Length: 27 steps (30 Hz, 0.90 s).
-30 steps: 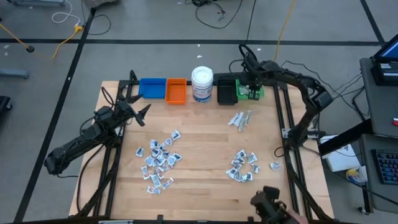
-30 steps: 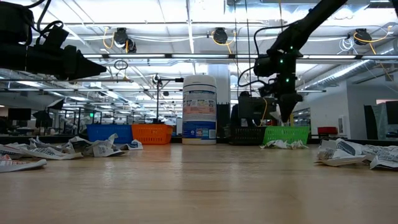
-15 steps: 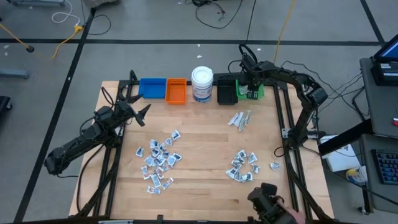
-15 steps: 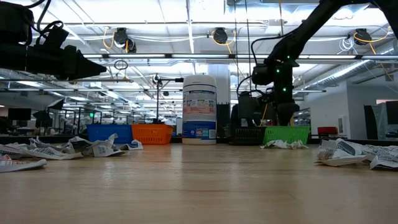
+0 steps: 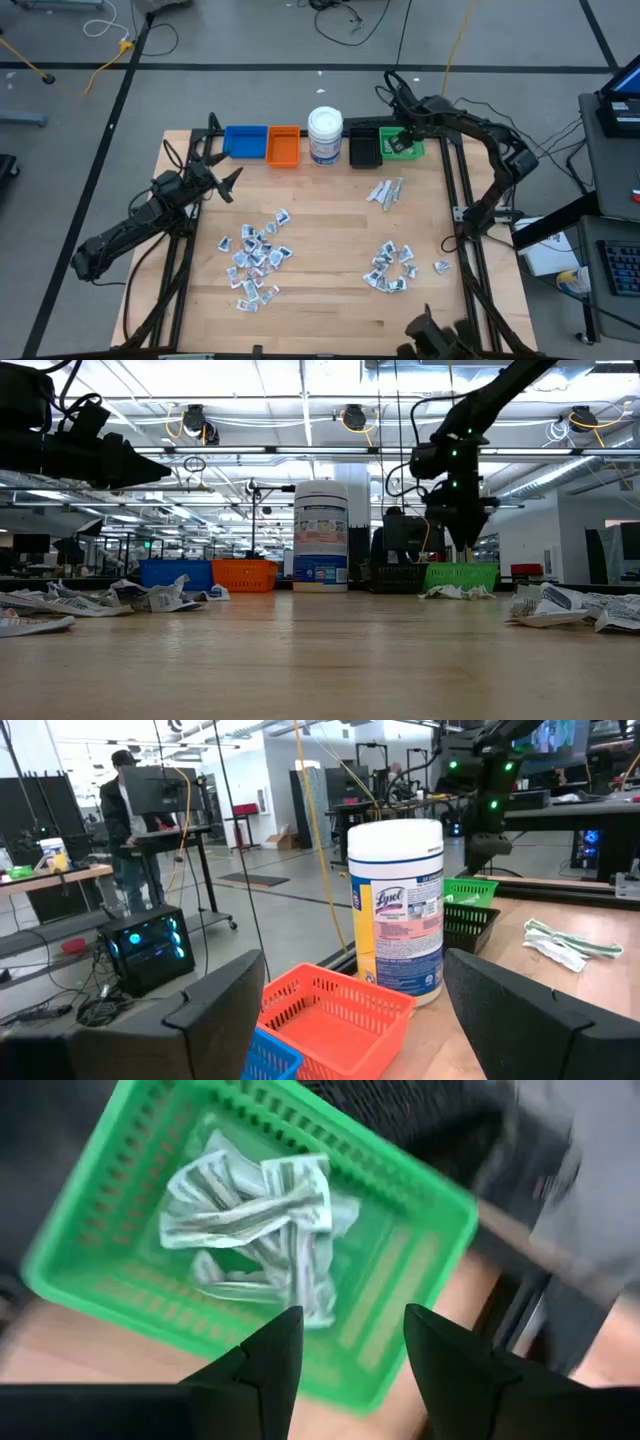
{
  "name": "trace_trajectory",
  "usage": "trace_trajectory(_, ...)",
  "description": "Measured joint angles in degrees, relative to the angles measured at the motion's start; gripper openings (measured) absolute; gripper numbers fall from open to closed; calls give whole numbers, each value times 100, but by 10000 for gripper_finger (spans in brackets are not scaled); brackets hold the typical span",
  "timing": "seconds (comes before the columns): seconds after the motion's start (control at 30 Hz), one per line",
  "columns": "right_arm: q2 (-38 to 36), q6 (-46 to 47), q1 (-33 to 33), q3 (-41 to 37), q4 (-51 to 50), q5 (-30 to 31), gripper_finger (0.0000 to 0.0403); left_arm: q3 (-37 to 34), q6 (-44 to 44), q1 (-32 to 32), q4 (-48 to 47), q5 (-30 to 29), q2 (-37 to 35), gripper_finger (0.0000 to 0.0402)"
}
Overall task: Pick & Place First Aid Supplies
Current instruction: Put the bandage into the green bin
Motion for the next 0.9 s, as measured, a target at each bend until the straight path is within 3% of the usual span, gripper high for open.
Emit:
trace_trajectory(0.13, -234, 2007, 53, 0, -483, -311, 159, 2, 0, 0, -1, 2, 0, 310)
trace_trajectory(0.27, -381, 3023, 201, -2, -598, -434, 156, 2, 0, -2, 0, 2, -2, 310)
trace_trajectory(0.53, -436, 3984, 799, -140, -802, -584, 155, 0, 0, 0, 0, 2, -2, 310)
trace_trajectory(0.9, -427, 5141, 1751, -1402, -8, -568, 155, 1, 0, -1, 0, 2, 0, 310)
